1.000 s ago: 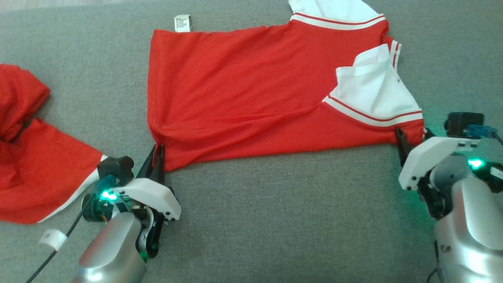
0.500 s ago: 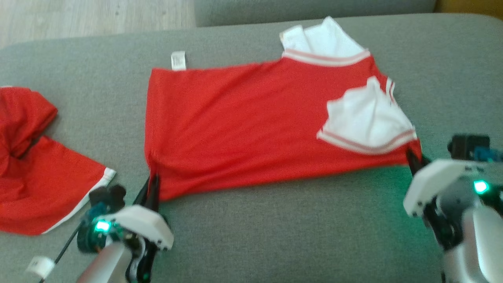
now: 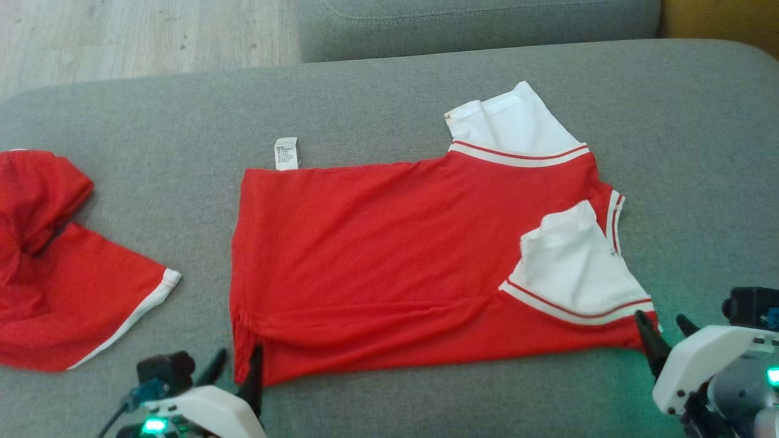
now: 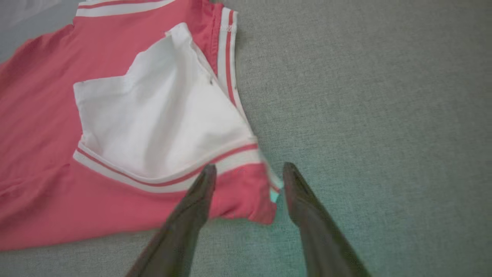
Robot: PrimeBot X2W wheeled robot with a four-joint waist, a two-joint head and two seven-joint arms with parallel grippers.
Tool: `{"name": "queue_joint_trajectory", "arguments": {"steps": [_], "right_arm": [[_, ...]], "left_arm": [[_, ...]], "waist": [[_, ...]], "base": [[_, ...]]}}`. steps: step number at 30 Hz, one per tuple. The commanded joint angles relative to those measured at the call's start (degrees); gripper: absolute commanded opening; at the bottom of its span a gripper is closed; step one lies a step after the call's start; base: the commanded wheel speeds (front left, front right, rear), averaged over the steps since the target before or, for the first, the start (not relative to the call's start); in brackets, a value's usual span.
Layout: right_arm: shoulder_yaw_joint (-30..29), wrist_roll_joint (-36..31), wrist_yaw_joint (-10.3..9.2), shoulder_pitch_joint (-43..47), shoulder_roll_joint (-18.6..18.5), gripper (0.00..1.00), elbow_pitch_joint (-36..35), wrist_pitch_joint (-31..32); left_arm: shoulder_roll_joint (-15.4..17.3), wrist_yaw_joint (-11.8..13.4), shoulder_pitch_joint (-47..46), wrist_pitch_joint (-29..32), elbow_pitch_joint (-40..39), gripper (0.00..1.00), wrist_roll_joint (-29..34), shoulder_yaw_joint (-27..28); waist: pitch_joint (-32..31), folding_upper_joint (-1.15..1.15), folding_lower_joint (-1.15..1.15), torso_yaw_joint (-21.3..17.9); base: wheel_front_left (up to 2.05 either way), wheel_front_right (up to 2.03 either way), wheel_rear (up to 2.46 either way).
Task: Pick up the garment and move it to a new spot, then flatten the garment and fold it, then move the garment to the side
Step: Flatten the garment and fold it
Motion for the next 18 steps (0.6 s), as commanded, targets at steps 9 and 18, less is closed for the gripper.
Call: {"name": "queue_joint_trajectory", "arguments": {"steps": [9,18], "right_arm": [[6.46,0.07,0.42,-12.79,-2.58,1.00,-5.04,2.19],[16.31,7.32,0.42,-35.87,-6.78,1.00,7.95,5.40]], "left_arm": [[6.54,-2.69,-11.38,5.65,-5.39,1.00,1.56,1.62],[9.52,-15.62,-31.90,15.01,5.85,1.00,-2.02,1.67]], "waist": [[1.09,0.00,0.00,-0.76],[5.42,0.00,0.00,-2.87]], "base": [[0.00,0.00,0.00],[0.00,0.00,0.00]]}}
